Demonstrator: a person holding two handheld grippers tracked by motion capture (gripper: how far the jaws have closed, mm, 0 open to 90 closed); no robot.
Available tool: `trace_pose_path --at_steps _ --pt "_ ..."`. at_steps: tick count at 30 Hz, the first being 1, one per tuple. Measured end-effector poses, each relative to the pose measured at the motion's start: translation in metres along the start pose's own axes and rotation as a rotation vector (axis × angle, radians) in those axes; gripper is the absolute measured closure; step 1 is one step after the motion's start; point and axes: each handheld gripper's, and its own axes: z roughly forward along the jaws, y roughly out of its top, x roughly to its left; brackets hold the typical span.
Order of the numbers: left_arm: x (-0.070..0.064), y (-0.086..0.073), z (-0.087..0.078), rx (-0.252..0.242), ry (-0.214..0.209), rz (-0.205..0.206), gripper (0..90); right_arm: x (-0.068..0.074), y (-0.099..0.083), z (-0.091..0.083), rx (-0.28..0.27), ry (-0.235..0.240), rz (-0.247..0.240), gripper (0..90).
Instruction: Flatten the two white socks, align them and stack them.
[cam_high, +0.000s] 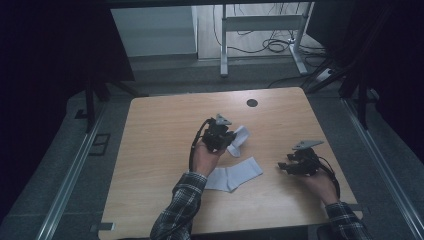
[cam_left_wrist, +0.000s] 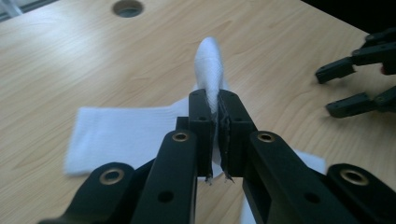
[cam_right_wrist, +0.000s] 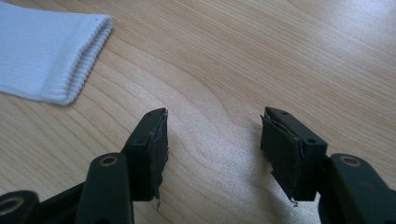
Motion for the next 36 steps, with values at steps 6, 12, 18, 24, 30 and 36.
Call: trace_pose_path --at_steps 6,12,18,24,30,36 --pt "-0.017 0.008 0.021 0.027 -0.031 0.027 85.3 0.001 0.000 0.000 0.003 -0.004 -0.005 40.2" --pt "-0.020 0.006 0.032 0.041 -0.039 0.017 85.1 0.001 0.000 0.000 0.001 -0.001 -0.010 40.0" --pt "-0.021 0.003 0.041 0.051 -0.051 0.012 85.2 0.002 0.000 0.001 -0.001 -0.007 -0.014 40.0" --pt "-0.021 0.004 0.040 0.047 -0.045 0.009 85.3 0.002 0.000 0.001 -0.003 -0.008 -0.019 39.7" --pt "-0.017 0.009 0.032 0.022 -0.048 -0.012 85.5 0.002 0.000 0.001 -0.002 -0.011 -0.021 39.5" --pt "-0.023 0.030 0.018 -0.019 -0.049 0.015 85.6 0.003 0.000 0.001 -0.003 -0.016 -0.025 39.3"
